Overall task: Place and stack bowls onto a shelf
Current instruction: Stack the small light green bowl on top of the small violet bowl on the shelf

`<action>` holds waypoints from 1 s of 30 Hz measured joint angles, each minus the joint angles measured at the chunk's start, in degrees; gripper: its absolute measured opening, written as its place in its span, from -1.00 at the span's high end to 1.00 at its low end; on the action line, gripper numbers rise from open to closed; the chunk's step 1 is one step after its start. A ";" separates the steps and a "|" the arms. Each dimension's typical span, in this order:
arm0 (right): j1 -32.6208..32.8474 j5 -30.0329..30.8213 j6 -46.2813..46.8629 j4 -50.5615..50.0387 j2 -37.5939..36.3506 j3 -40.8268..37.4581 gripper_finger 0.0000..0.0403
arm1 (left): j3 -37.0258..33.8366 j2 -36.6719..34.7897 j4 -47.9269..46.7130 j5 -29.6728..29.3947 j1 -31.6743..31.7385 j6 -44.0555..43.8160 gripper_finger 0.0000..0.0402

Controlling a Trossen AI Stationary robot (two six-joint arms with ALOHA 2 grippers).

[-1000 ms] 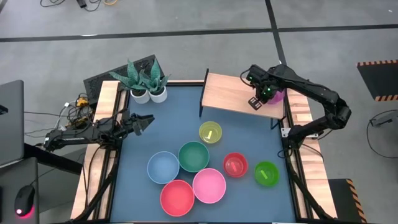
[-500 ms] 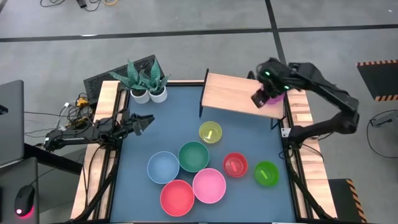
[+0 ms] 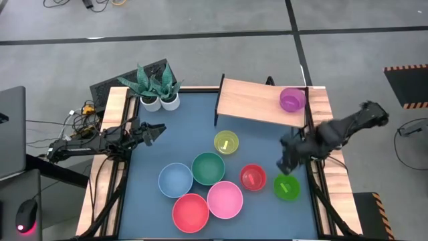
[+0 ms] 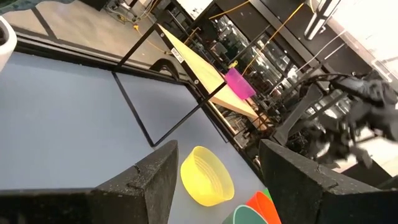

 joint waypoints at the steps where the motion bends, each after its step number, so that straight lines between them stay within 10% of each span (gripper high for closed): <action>1: 2.50 0.66 1.66 1.50 0.92 -1.00 0.19 | 0.00 0.00 0.00 0.00 -0.02 -0.03 -0.04; 10: 14.26 1.77 3.21 10.80 13.67 -3.82 0.19 | 0.00 0.00 0.00 -0.04 0.00 -1.71 -0.04; 30: 17.18 0.11 0.87 16.93 33.37 -3.84 0.20 | 0.00 0.00 0.02 -0.92 0.00 -2.99 -0.04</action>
